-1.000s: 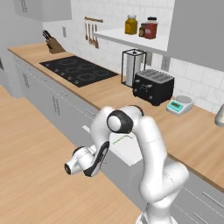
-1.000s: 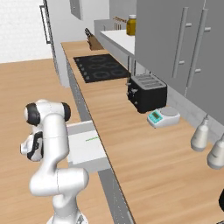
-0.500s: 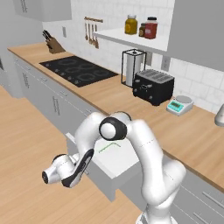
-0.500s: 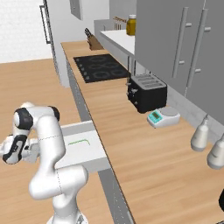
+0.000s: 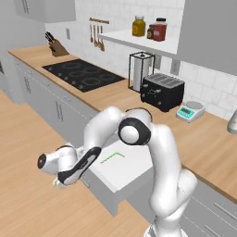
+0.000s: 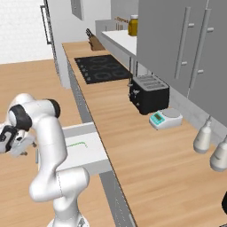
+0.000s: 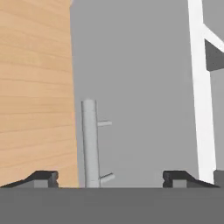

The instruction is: Take a straw from the drawer in front and place it inside the glass cup on the dining counter.

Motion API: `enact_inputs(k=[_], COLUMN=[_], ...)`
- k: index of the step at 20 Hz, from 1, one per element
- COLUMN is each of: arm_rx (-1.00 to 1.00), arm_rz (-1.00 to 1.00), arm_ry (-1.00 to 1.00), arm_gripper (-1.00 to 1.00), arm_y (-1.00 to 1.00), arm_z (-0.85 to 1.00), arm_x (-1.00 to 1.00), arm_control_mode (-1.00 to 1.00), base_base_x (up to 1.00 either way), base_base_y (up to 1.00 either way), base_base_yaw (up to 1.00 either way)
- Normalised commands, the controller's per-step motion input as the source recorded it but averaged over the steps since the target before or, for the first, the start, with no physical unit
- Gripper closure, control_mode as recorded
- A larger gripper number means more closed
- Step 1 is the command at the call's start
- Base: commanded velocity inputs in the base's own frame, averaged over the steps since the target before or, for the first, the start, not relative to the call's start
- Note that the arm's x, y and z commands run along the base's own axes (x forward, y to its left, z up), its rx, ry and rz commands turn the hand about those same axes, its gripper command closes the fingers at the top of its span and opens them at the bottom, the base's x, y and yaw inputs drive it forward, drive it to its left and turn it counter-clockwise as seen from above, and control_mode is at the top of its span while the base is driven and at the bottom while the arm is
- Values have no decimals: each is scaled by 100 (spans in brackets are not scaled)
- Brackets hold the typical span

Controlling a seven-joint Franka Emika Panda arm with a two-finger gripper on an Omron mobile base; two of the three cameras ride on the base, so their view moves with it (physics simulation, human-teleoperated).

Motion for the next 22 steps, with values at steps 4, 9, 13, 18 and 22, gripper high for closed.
enact_inputs(k=[4,9,13,18,22], arm_rx=[50,33,18,1,-8], arm_rz=[0,0,0,0,0], arm_ry=[28,9,8,9,4], arm_gripper=[-100,-100,-100,-100,-100], arm_y=[0,-26,-46,-33,-16], arm_z=[85,100,95,35,0], arm_x=[-45,-18,9,54,69], arm_control_mode=[-100,-100,-100,-100,-100], base_base_x=[0,0,0,0,0], base_base_y=[0,0,0,0,0], base_base_yaw=[0,0,0,0,0])
